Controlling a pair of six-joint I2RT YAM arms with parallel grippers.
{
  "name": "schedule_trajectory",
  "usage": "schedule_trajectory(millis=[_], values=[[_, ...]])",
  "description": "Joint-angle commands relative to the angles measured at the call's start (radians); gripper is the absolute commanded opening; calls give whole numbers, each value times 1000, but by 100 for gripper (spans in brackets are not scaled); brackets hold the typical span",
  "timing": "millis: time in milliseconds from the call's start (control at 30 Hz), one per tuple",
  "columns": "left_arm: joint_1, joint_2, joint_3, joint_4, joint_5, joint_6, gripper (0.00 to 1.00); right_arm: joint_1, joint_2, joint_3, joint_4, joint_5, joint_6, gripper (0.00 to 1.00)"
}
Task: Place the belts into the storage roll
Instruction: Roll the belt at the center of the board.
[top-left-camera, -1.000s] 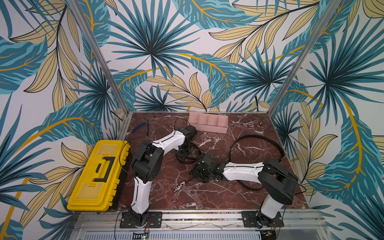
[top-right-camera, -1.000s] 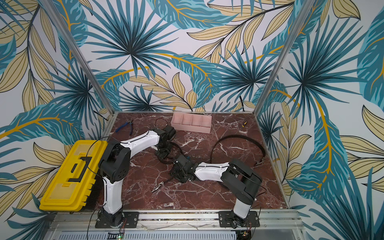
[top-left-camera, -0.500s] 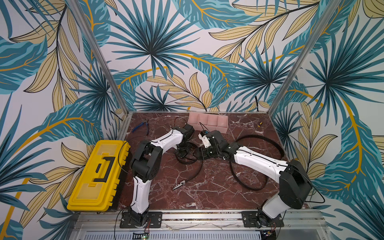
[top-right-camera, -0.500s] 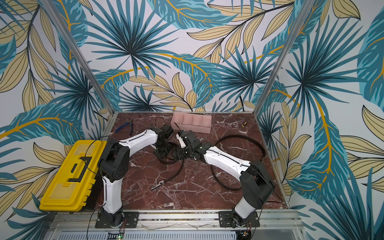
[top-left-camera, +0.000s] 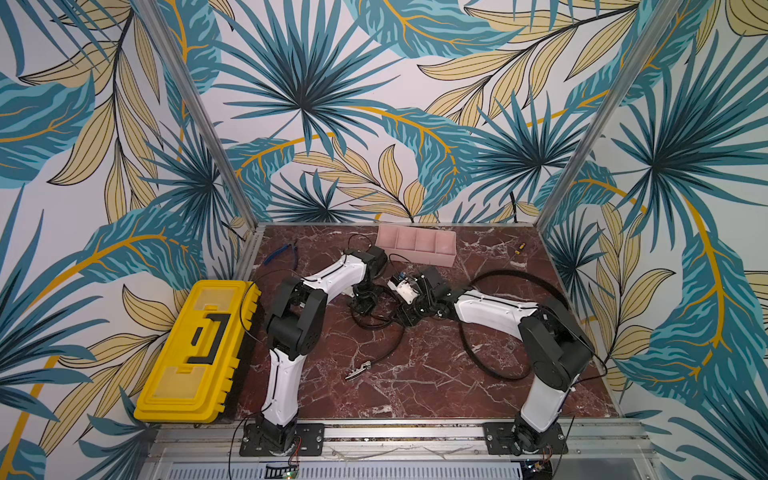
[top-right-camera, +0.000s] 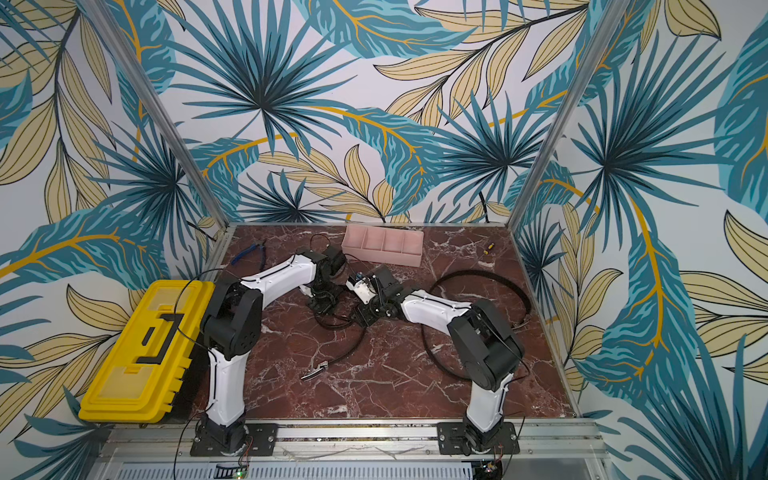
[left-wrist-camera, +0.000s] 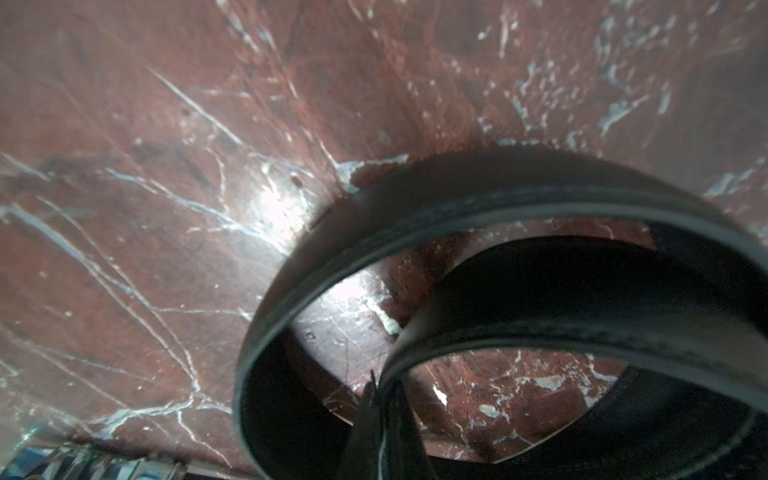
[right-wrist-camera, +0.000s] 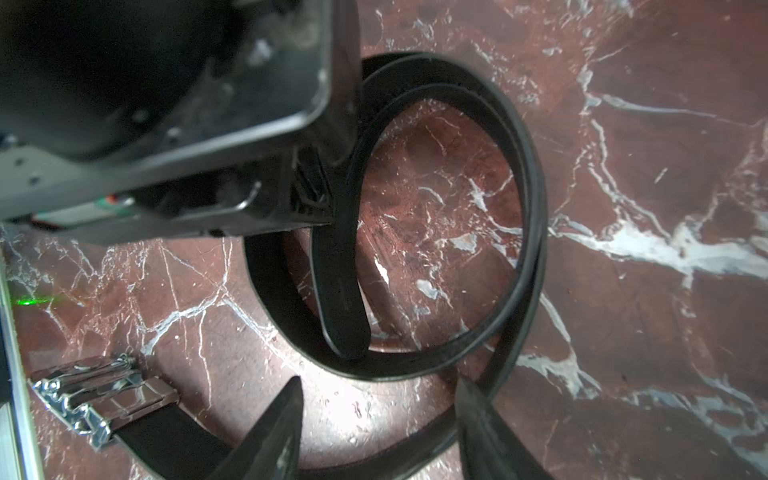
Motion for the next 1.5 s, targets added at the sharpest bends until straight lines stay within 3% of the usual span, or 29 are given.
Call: schedule_trajectory(millis=[0,233,767,1467], values=[[-14,88,-11,-60,86,39,0,5,-57,-38,73,9,-49,58],[-11,82,22,-89,92,93,0,5,-73,-50,117,40,-87,53],[7,99,152,-259,47,173,0,21,-22,-67,163,-126,-133,45],[25,106,186,-261,75,179,0,85,62,-103,221,-81,-127,33]])
